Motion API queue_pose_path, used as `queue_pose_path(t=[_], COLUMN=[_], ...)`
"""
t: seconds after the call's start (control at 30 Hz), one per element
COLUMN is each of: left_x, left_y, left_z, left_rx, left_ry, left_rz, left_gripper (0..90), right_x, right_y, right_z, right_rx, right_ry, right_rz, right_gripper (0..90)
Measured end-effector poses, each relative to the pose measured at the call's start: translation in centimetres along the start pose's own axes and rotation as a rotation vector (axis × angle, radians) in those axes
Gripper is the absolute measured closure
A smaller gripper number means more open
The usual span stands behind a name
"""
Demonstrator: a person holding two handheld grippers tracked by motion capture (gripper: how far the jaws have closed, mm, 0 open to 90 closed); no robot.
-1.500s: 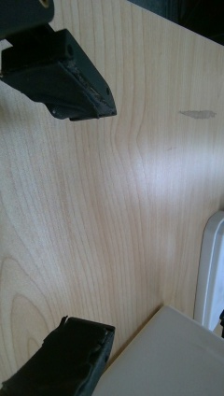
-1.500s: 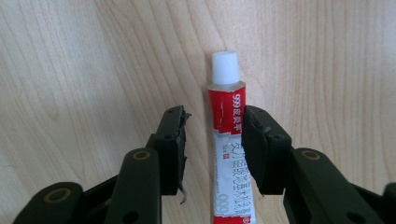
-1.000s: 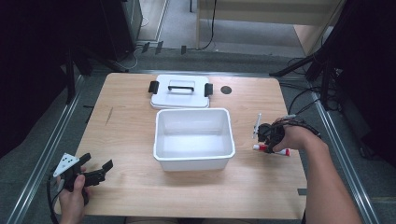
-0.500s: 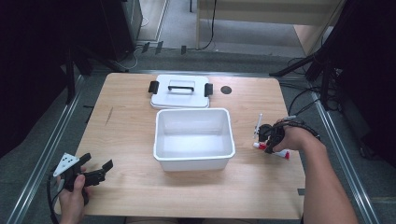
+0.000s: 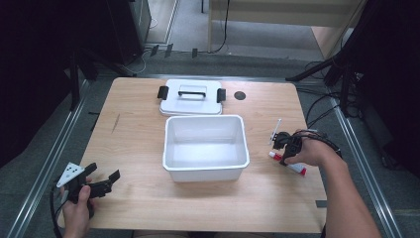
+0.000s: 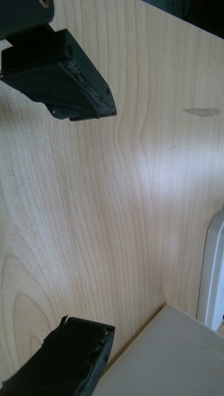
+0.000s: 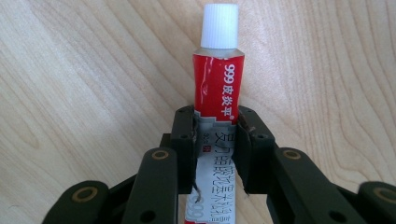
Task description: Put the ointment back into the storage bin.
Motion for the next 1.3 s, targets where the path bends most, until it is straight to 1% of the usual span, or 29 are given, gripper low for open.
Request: queue_pose_path(t=[0.07, 0.17, 0.27, 0.37, 0.43, 0.5, 0.63, 0.83, 1.03, 1.17, 1.3], left_x=[0.0, 0.0, 0.0, 0.0, 0.0, -0.1, -0.1, -0.1, -0.1, -0.1, -0.1], left_y=[0.0, 0.0, 0.0, 0.0, 0.0, 0.0, 0.0, 0.0, 0.0, 0.0, 0.0], left_z=[0.0, 0.0, 0.0, 0.0, 0.0, 0.0, 0.0, 0.0, 0.0, 0.0, 0.0], left_rx=[0.001, -0.001, 0.0, 0.0, -0.002, -0.002, -0.002, -0.005, -0.004, -0.003, -0.006], left_ry=[-0.001, -0.002, -0.002, 0.0, -0.002, -0.002, -0.002, -0.006, -0.005, -0.005, -0.006], left_rz=[0.0, 0.002, 0.004, 0.005, 0.004, 0.005, 0.004, 0.005, 0.008, 0.009, 0.008], left_gripper=[0.1, 0.1, 0.1, 0.1, 0.1, 0.1, 0.1, 0.1, 0.1, 0.1, 0.1], right_x=[0.2, 0.4, 0.5, 0.4, 0.3, 0.4, 0.5, 0.9, 1.2, 1.6, 2.3], right_y=[0.0, 0.0, 0.0, 0.1, 0.1, 0.3, 0.7, 1.4, 2.1, 2.9, 4.1], right_z=[0.0, -0.2, -1.0, -2.1, -3.1, -4.1, -5.9, -8.8, -12.0, -14.0, -15.7], right_rx=[0.005, -0.005, -0.025, -0.042, -0.048, -0.057, -0.06, -0.063, -0.076, -0.077, -0.091], right_ry=[0.006, 0.004, 0.001, -0.012, -0.023, -0.018, -0.023, -0.024, -0.039, -0.059, -0.068], right_rz=[-0.012, -0.014, -0.007, -0.006, -0.003, -0.006, -0.008, -0.042, -0.051, -0.084, -0.112], right_gripper=[71.8, 71.8, 71.8, 71.9, 71.9, 71.9, 71.9, 71.9, 71.9, 71.8, 71.8])
Point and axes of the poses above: each handheld gripper's, and its own axes: z roughly forward along the jaws, y roughly out of its top, x roughly to its left, the point moved 7 cm from there along z, roughly forward along the jaws, and after that the axes turned 9 degrees about x, right-handed, at the moved point
